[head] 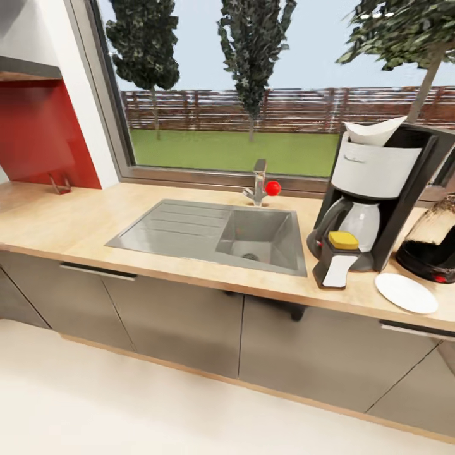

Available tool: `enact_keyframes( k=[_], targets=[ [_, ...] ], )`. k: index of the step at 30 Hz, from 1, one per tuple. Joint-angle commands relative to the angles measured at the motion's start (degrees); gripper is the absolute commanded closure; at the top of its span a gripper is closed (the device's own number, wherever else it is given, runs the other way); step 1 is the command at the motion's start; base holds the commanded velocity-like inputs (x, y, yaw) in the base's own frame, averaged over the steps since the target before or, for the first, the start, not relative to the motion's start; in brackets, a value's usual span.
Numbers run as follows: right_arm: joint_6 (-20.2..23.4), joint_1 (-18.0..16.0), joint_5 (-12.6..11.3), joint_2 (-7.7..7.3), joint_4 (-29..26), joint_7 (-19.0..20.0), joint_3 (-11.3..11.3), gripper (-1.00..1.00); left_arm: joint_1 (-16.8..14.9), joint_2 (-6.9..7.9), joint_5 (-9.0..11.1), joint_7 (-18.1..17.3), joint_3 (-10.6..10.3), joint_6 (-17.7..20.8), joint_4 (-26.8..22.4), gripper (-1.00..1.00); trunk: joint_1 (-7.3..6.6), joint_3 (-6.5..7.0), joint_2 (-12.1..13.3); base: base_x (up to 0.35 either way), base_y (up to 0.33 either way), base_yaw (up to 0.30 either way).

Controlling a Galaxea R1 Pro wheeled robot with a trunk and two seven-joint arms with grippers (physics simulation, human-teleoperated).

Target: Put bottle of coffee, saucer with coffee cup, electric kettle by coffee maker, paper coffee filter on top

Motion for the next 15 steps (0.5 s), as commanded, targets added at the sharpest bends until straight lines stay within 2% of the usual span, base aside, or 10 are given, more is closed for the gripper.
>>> enact_keyframes(
  k=[1,15],
  targets=[
    [-0.1,0.0,-0.3,-0.02,0.0,0.2,0.1,-1.0,0.0,0.0,0.5,-0.2,-0.5,0.3,0.0,-1.0,0.0,-0.05,0.0,0.0,0.0,0.27],
    [-0.2,0.0,-0.3,-0.02,0.0,0.2,0.1,-1.0,0.0,-0.03,0.6,-0.2,-0.5,0.3,0.0,-1.0,0.0,-0.05,0.0,0.0,0.0,0.27]
  ],
)
